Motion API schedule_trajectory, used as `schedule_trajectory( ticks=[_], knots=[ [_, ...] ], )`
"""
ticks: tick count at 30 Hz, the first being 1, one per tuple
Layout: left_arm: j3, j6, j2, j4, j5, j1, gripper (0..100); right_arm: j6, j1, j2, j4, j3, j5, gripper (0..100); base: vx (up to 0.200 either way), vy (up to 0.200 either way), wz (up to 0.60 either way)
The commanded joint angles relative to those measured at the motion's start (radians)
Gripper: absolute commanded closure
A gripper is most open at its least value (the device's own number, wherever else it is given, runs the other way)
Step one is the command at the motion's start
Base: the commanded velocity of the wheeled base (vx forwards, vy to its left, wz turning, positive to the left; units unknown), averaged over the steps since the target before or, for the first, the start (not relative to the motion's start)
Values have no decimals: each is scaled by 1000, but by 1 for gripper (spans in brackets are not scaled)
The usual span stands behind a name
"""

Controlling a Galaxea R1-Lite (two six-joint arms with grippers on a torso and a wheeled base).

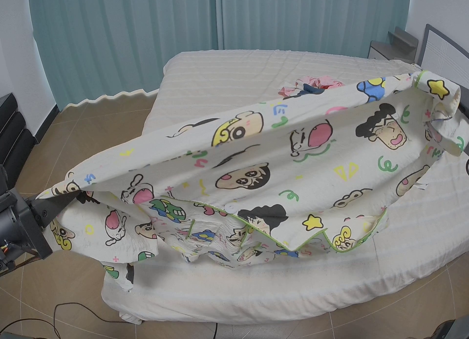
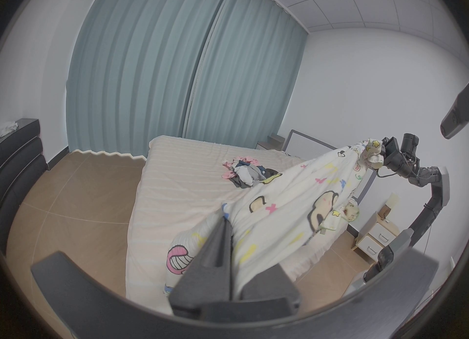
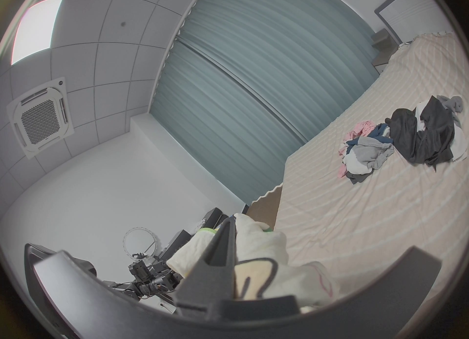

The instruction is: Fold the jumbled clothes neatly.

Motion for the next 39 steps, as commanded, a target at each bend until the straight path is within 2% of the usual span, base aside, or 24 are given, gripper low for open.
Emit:
schedule_trajectory(
  ticks=[1, 11, 18, 20, 31, 39],
  knots=[
    [25, 1, -40, 3, 2, -1, 100, 0, 1, -57, 2, -2, 0, 100, 0, 0, 0],
    [49, -6, -143, 36, -2, -16, 100, 0, 0, -156, 137, -34, 44, 100, 0, 0, 0],
    [105, -25, -229, 181, -32, -54, 100, 0, -2, -164, 211, 7, 50, 100, 0, 0, 0],
    [141, -26, -249, 225, -77, -59, 100, 0, -2, -163, 246, 40, 55, 100, 0, 0, 0],
    [276, -26, -218, 234, -199, -59, 100, -1, -8, -91, 318, 147, 69, 100, 0, 0, 0],
    [296, -25, -129, 205, -199, -58, 100, -8, -22, 8, 311, 173, 70, 100, 0, 0, 0]
  ],
)
